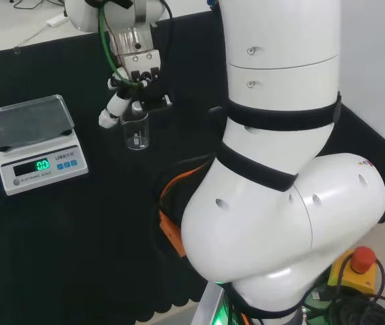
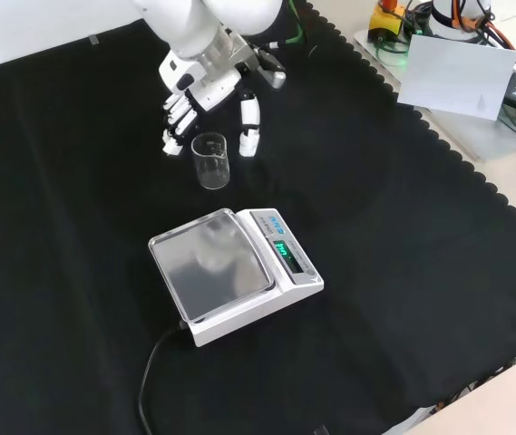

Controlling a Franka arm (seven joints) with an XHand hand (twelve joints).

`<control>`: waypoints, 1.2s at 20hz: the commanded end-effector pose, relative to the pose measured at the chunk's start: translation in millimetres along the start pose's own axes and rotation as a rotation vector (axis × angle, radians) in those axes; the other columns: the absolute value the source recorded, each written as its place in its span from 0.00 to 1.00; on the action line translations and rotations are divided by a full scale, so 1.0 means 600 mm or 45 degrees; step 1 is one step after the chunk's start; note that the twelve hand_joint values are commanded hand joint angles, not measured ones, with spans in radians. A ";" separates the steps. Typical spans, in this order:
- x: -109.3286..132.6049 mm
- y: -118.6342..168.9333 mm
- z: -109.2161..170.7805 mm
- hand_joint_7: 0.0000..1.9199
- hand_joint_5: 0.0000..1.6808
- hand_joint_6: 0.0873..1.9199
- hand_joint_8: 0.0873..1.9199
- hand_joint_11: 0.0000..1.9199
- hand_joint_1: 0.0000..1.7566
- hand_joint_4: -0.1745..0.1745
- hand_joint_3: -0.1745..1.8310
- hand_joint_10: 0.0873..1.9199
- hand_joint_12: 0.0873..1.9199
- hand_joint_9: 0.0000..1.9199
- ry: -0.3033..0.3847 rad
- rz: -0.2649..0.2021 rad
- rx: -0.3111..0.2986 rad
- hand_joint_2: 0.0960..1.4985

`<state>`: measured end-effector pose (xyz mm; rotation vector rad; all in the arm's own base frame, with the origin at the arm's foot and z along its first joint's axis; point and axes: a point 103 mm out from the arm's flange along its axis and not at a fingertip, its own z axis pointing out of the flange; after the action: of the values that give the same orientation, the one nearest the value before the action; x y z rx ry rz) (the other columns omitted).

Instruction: Pick up the beaker.

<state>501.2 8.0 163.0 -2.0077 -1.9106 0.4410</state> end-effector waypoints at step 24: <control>-0.004 0.050 0.081 0.11 0.21 0.00 0.34 0.19 0.56 0.77 0.30 0.42 0.79 0.20 -0.068 0.021 -0.073 0.28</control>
<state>506.9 6.3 114.2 -2.0186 -1.9767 0.5120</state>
